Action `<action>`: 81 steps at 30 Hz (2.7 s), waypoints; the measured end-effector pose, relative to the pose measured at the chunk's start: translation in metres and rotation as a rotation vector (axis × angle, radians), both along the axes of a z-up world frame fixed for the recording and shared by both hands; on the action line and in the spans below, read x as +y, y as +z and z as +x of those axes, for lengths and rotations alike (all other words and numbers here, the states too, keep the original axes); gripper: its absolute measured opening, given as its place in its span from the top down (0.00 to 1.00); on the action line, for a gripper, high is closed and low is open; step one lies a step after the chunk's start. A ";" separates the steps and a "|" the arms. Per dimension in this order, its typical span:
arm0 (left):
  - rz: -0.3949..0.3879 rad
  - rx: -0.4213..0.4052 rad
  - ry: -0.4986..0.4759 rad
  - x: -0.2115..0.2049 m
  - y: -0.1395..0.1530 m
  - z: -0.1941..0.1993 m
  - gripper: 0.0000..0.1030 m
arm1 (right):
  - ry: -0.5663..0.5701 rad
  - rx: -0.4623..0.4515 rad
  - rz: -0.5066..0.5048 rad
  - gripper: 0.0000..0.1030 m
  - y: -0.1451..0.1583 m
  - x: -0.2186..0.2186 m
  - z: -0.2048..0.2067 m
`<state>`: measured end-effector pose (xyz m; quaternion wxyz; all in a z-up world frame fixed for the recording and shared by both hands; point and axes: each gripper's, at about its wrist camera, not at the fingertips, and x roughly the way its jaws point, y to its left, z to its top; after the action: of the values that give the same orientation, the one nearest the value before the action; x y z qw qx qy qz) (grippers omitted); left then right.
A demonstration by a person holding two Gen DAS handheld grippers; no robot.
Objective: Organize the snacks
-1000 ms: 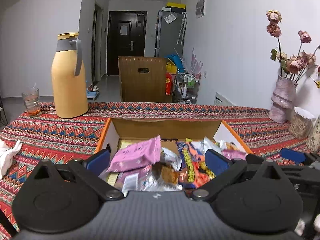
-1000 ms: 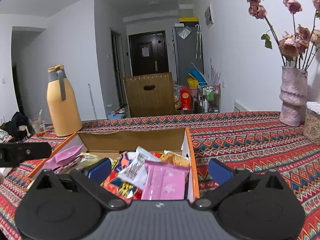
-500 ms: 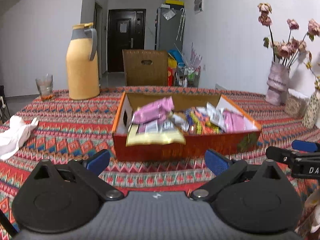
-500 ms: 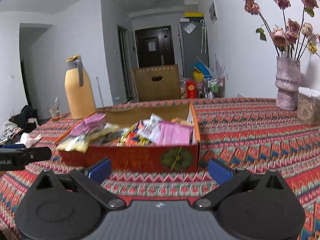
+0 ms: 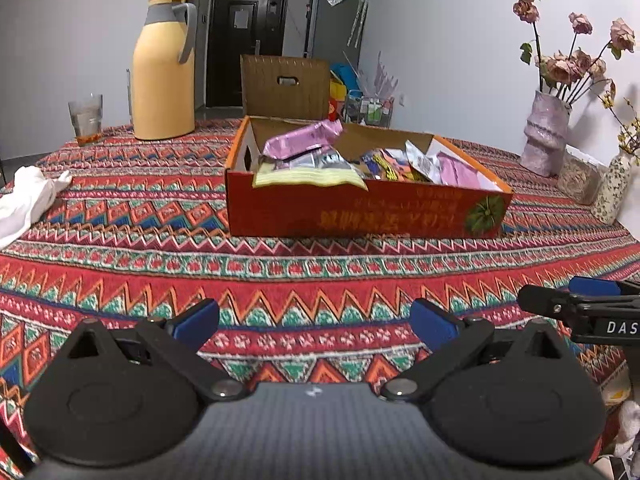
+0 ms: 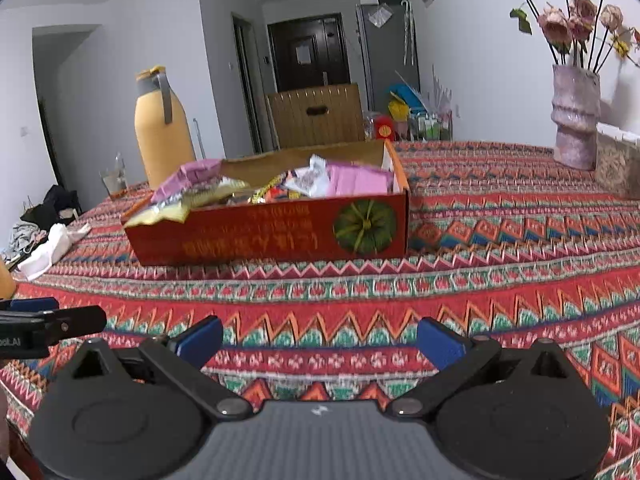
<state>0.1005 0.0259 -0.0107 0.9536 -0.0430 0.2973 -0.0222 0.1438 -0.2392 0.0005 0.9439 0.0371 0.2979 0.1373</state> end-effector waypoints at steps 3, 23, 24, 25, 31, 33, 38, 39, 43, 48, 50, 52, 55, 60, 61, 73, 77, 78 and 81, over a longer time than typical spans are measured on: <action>-0.002 0.007 -0.007 -0.001 -0.002 -0.001 0.00 | -0.001 0.007 -0.001 0.00 -0.003 0.000 -0.001; -0.015 0.008 -0.002 0.000 -0.001 -0.005 0.00 | 0.001 -0.007 -0.007 0.00 0.002 0.002 -0.006; -0.015 0.009 -0.001 0.000 -0.001 -0.005 0.00 | 0.001 -0.006 -0.007 0.00 0.002 0.002 -0.006; -0.014 0.011 0.001 0.000 -0.001 -0.005 0.00 | 0.001 -0.006 -0.008 0.00 0.002 0.002 -0.006; -0.014 0.012 0.002 0.000 -0.002 -0.006 0.00 | 0.004 -0.007 -0.009 0.00 0.003 0.003 -0.008; -0.014 0.011 0.002 0.000 -0.001 -0.006 0.00 | 0.004 -0.008 -0.009 0.00 0.003 0.003 -0.008; -0.014 0.011 0.002 0.000 -0.001 -0.006 0.00 | 0.004 -0.007 -0.010 0.00 0.003 0.003 -0.008; -0.014 0.011 0.002 0.000 -0.001 -0.007 0.00 | 0.004 -0.007 -0.010 0.00 0.004 0.003 -0.008; -0.013 0.011 0.002 0.000 -0.001 -0.007 0.00 | 0.004 -0.008 -0.010 0.00 0.004 0.003 -0.008; -0.014 0.011 0.002 0.000 -0.001 -0.007 0.00 | 0.004 -0.008 -0.010 0.00 0.003 0.003 -0.008; -0.014 0.011 0.002 0.000 -0.001 -0.007 0.00 | 0.004 -0.008 -0.010 0.00 0.003 0.003 -0.008; -0.013 0.010 0.001 0.000 -0.001 -0.007 0.00 | 0.004 -0.008 -0.010 0.00 0.004 0.003 -0.008; -0.013 0.010 0.002 0.000 -0.001 -0.008 0.00 | 0.005 -0.009 -0.010 0.00 0.003 0.003 -0.008; -0.013 0.009 0.001 0.000 -0.001 -0.007 0.00 | 0.005 -0.010 -0.011 0.00 0.004 0.004 -0.009; -0.013 0.009 0.002 0.000 0.000 -0.008 0.00 | 0.005 -0.010 -0.011 0.00 0.004 0.004 -0.009; -0.016 0.004 0.001 0.001 0.000 -0.009 0.00 | 0.006 -0.012 -0.013 0.00 0.005 0.005 -0.009; -0.018 -0.001 0.001 0.002 0.002 -0.011 0.00 | 0.005 -0.015 -0.014 0.00 0.006 0.005 -0.010; -0.019 -0.003 0.000 0.002 0.002 -0.011 0.00 | 0.005 -0.016 -0.014 0.00 0.006 0.005 -0.011; -0.020 -0.005 0.001 0.003 0.002 -0.012 0.00 | 0.004 -0.019 -0.015 0.00 0.007 0.005 -0.012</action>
<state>0.0890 0.0286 -0.0087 0.9538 -0.0528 0.2948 -0.0245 0.1323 -0.2341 0.0075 0.9467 0.0281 0.2901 0.1374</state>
